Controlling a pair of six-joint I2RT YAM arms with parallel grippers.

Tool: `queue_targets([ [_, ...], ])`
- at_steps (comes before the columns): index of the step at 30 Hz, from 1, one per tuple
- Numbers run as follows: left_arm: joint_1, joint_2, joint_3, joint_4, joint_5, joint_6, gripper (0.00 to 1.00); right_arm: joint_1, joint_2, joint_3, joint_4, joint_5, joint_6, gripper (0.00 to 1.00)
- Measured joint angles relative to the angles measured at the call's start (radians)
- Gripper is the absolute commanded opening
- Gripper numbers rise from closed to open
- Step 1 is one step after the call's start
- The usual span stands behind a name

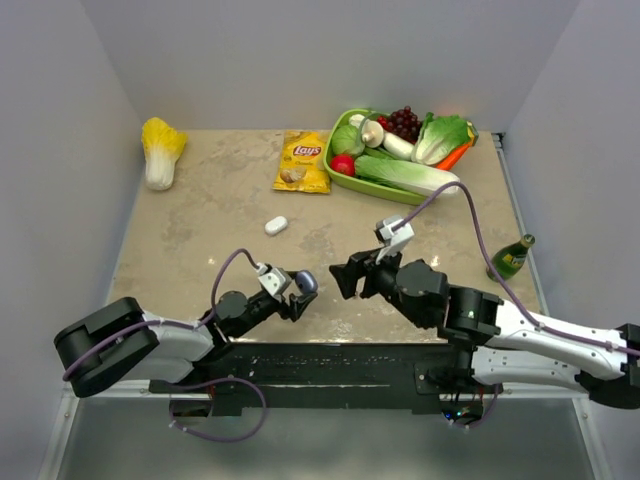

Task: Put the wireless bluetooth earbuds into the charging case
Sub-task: Open the charging case.

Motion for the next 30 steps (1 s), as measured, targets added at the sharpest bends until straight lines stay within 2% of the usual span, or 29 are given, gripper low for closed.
queue_targets([
  [5, 0.0, 0.015, 0.0, 0.071, 0.128, 0.055, 0.0, -0.112, 0.101, 0.045, 0.001, -0.257, 0.004, 0.72],
  [11, 0.0, -0.042, 0.0, 0.089, 0.229, 0.088, 0.0, -0.115, 0.172, 0.044, -0.003, -0.43, 0.005, 0.72],
  [19, -0.039, -0.221, 0.0, 0.122, 0.267, 0.148, 0.0, -0.116, 0.221, 0.044, 0.0, -0.491, 0.004, 0.73],
  [30, -0.092, -0.276, 0.0, 0.119, 0.222, 0.23, 0.0, -0.115, 0.241, 0.044, 0.006, -0.451, 0.005, 0.72],
])
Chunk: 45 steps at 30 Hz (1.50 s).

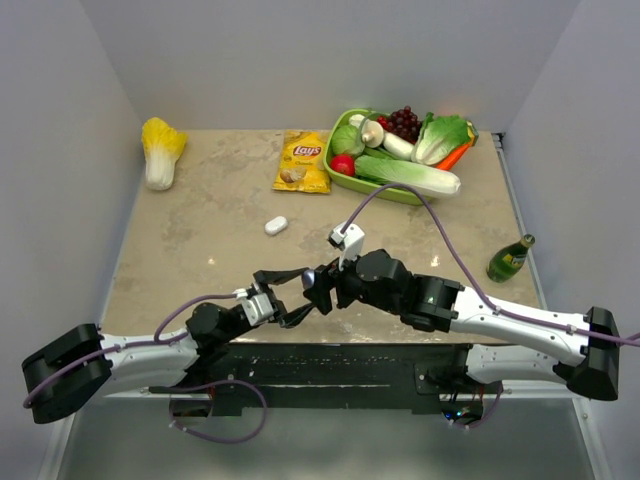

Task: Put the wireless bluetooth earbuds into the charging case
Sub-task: Open the charging case.

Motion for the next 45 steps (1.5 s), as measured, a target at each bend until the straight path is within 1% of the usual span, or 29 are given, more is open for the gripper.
queue_targets([
  [8, -0.012, -0.003, 0.0, 0.001, -0.027, 0.023, 0.0, 0.003, -0.01, 0.0, 0.002, 0.021, 0.003, 0.72],
  [17, -0.014, -0.005, 0.0, 0.006, -0.047, 0.032, 0.0, 0.002, -0.066, -0.001, 0.001, 0.064, 0.004, 0.72],
  [27, -0.014, -0.011, 0.0, -0.011, -0.063, 0.033, 0.0, -0.006, -0.073, -0.009, 0.003, 0.078, 0.011, 0.72],
  [37, -0.019, -0.015, 0.0, 0.003, -0.068, 0.032, 0.0, -0.03, -0.143, -0.023, -0.006, 0.15, 0.017, 0.71],
  [45, -0.019, -0.015, 0.0, 0.003, -0.069, 0.032, 0.0, -0.03, -0.171, -0.049, 0.048, 0.103, 0.018, 0.67],
])
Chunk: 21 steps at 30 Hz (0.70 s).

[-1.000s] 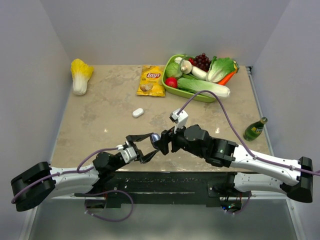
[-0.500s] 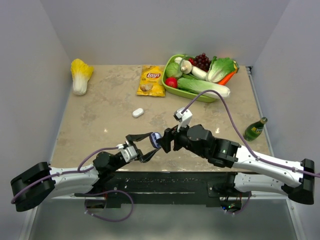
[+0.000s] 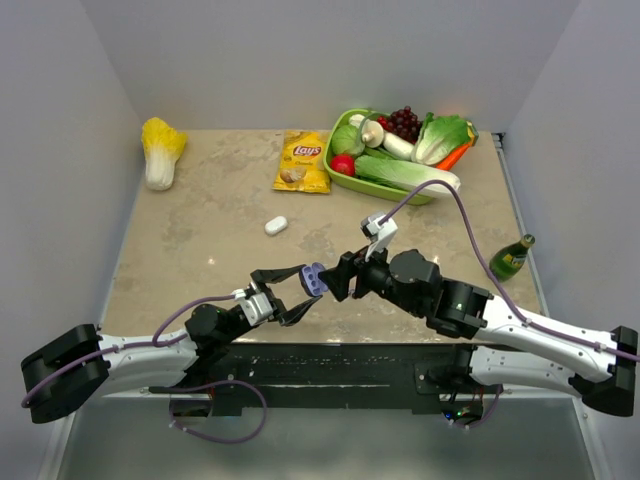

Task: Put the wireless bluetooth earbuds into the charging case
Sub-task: Open the charging case, then adjust the charging case.

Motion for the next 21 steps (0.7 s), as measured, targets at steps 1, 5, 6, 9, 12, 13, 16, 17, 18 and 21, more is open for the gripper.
queue_targets([
  [1, 0.0, 0.0, 0.0, 0.0, 0.0, 0.0, 0.0, 0.0, 0.005, 0.0, 0.011, -0.013, 0.003, 0.67],
  [5, 0.0, 0.0, 0.0, 0.0, 0.0, 0.0, 0.0, -0.005, 0.027, -0.01, 0.055, -0.054, 0.016, 0.64],
  [6, 0.0, 0.0, 0.0, 0.0, 0.0, 0.0, 0.0, -0.01, 0.034, -0.014, 0.063, -0.066, 0.019, 0.63],
  [9, 0.0, 0.0, 0.0, 0.0, 0.001, 0.0, 0.0, -0.024, 0.05, -0.016, 0.075, -0.077, 0.029, 0.6],
  [12, 0.0, 0.0, 0.0, 0.0, 0.001, 0.0, 0.0, -0.038, 0.058, -0.018, 0.077, -0.091, 0.037, 0.55],
  [13, 0.0, 0.0, 0.0, 0.0, 0.001, 0.0, 0.0, -0.04, 0.058, -0.019, 0.078, -0.092, 0.038, 0.52],
  [16, 0.0, 0.0, 0.0, 0.0, 0.001, 0.0, 0.0, -0.045, 0.058, -0.02, 0.078, -0.092, 0.043, 0.48],
  [17, 0.0, 0.0, 0.0, 0.0, 0.001, 0.0, 0.0, -0.046, 0.06, -0.02, 0.078, -0.092, 0.044, 0.47],
  [18, 0.0, 0.0, 0.0, 0.0, 0.0, 0.0, 0.0, -0.046, 0.063, -0.02, 0.08, -0.093, 0.044, 0.47],
  [21, 0.0, 0.0, 0.0, 0.0, 0.0, 0.0, 0.0, -0.045, 0.075, -0.02, 0.082, -0.096, 0.046, 0.46],
])
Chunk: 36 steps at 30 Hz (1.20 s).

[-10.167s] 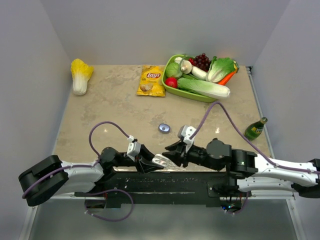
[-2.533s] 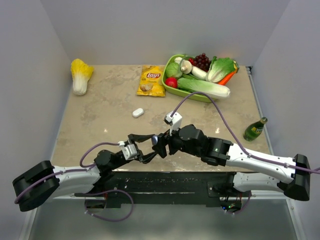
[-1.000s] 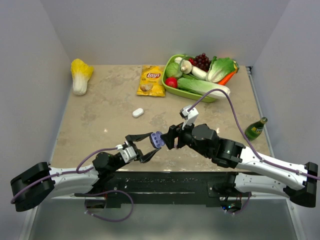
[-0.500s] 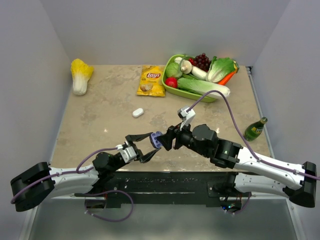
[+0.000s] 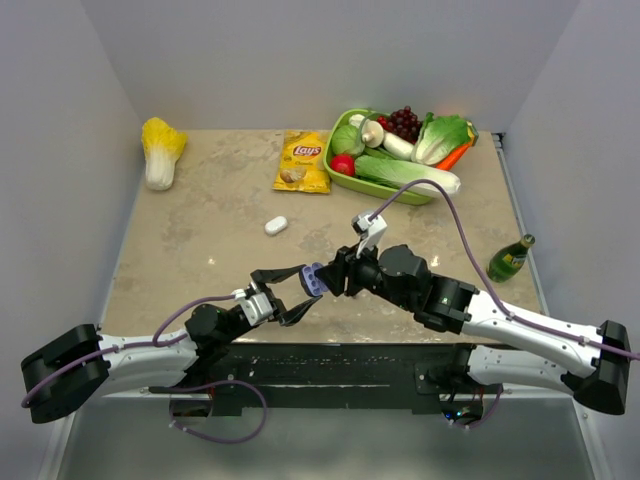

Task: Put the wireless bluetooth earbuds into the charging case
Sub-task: Adjust the charging case.

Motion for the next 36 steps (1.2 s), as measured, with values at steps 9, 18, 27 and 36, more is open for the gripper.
queue_targets([
  [9, 0.0, 0.001, -0.001, -0.01, -0.002, 0.0, 0.0, -0.001, 0.027, 0.0, 0.004, -0.022, 0.002, 0.38],
  [18, -0.001, 0.01, -0.001, 0.009, -0.004, 0.002, 0.0, -0.002, 0.027, 0.0, -0.009, -0.017, 0.005, 0.0],
  [27, -0.008, 0.029, 0.002, 0.016, -0.011, -0.001, 0.38, 0.003, 0.022, 0.006, -0.033, 0.006, -0.053, 0.0],
  [36, -0.019, 0.068, 0.033, 0.064, -0.024, -0.063, 0.7, 0.013, -0.013, 0.064, -0.11, 0.032, -0.171, 0.0],
])
